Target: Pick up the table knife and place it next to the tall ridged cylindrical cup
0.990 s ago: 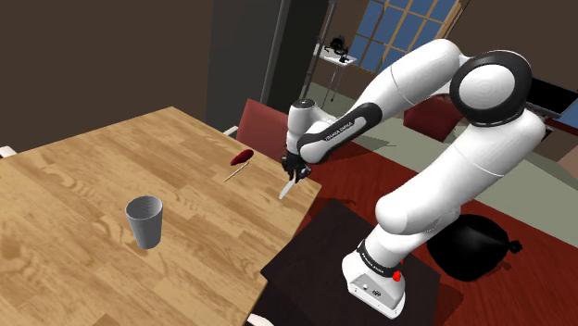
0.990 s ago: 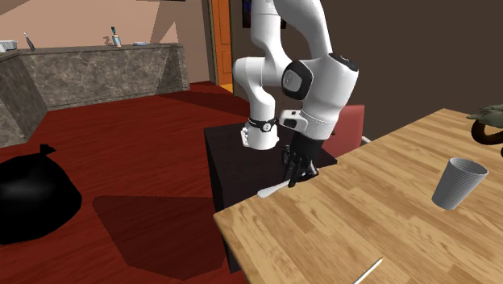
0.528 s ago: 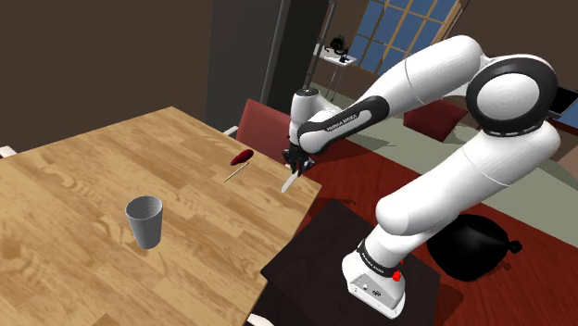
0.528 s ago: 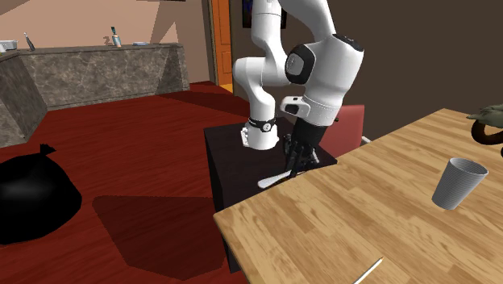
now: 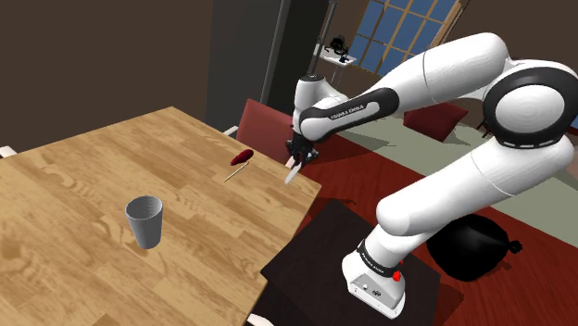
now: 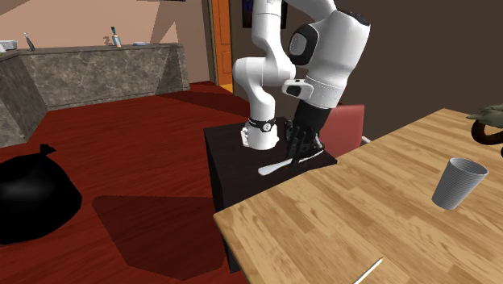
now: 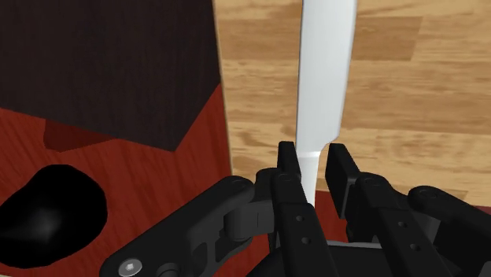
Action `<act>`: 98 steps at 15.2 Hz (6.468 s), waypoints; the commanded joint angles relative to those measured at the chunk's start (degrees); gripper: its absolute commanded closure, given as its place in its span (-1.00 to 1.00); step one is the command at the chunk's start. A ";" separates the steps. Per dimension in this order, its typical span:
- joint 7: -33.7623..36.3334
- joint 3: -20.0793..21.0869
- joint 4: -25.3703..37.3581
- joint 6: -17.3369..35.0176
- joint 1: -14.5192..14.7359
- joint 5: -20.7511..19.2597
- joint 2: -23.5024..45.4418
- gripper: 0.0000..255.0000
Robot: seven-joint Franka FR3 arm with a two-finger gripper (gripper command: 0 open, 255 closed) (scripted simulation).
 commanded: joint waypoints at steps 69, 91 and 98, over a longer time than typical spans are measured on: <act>65.20 22.50 20.71 -1.76 25.38 -21.90 40.97 1.00; 69.30 17.63 21.68 1.78 29.10 -27.94 47.18 -1.00; 65.63 22.32 23.02 -3.25 26.60 -22.01 42.17 -1.00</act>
